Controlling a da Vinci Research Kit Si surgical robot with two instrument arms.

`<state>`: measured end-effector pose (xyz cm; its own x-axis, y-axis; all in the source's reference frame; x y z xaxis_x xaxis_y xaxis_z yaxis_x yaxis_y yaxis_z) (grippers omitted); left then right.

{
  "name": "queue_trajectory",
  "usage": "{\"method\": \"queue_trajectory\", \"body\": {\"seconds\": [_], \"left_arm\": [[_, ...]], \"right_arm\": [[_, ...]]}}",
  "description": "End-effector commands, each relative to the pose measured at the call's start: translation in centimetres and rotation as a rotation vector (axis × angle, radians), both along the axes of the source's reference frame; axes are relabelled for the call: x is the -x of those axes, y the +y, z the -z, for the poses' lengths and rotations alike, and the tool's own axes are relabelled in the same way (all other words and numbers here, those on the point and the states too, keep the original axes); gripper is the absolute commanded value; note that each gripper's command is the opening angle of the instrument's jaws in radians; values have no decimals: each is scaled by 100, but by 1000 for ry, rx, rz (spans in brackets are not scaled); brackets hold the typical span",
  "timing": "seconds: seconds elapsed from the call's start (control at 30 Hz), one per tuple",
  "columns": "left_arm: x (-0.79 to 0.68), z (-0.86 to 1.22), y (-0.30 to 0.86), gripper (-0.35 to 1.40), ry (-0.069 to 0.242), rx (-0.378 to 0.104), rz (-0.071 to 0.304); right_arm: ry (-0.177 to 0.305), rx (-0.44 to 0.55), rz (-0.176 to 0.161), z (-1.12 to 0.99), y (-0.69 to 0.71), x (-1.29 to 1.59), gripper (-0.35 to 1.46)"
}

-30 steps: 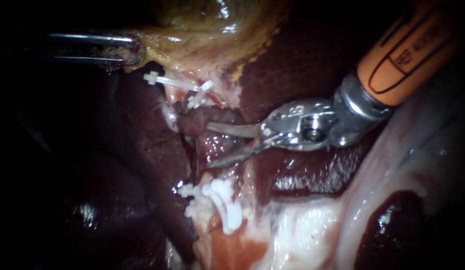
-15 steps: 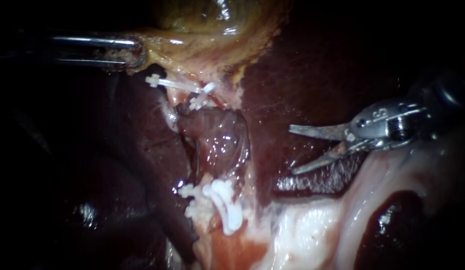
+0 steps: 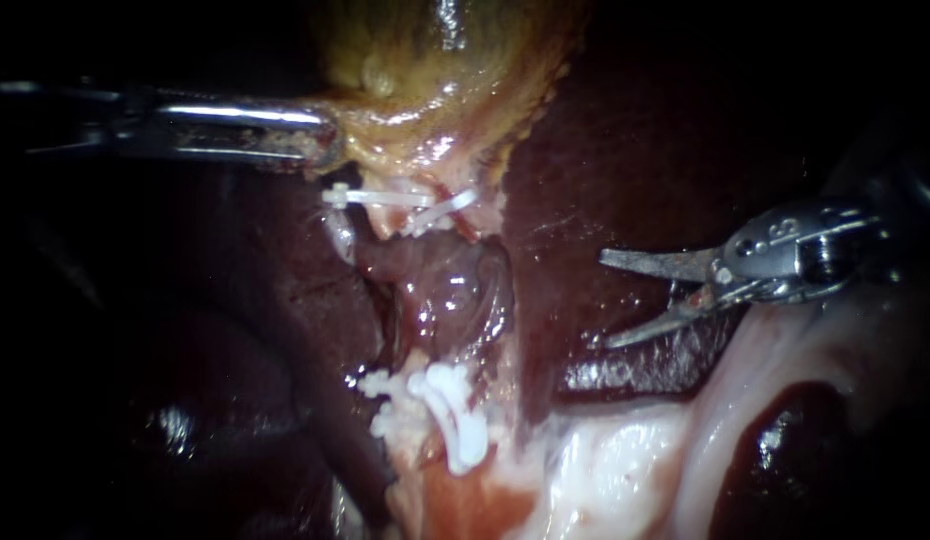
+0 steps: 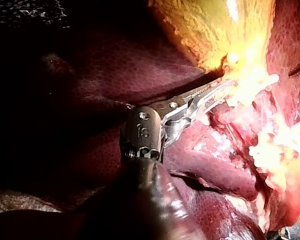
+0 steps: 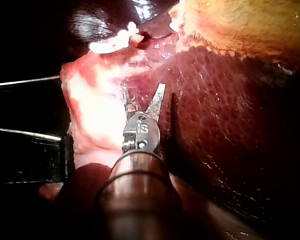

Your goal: Go back from the cut right tube

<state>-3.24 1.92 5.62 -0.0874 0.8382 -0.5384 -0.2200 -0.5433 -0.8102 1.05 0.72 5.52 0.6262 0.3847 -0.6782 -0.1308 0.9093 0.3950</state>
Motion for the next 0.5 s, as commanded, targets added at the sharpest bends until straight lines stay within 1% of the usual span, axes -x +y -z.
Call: {"method": "queue_trajectory", "body": {"seconds": [0.03, 0.17, 0.4, 0.5], "left_arm": [[2, -3, -2, -35, 4, -8, -2], [6, -7, -4, -35, 0, -11, -5], [6, -7, -4, -35, 0, -12, -5], [6, -5, -5, -35, 0, -12, -5]], "right_arm": [[0, 1, 0, -1, -1, 0, 145], [0, 1, 0, -2, -1, 0, 145], [-1, 3, -2, -2, -1, -1, 145], [2, -3, 4, -2, -1, -2, 145]]}}
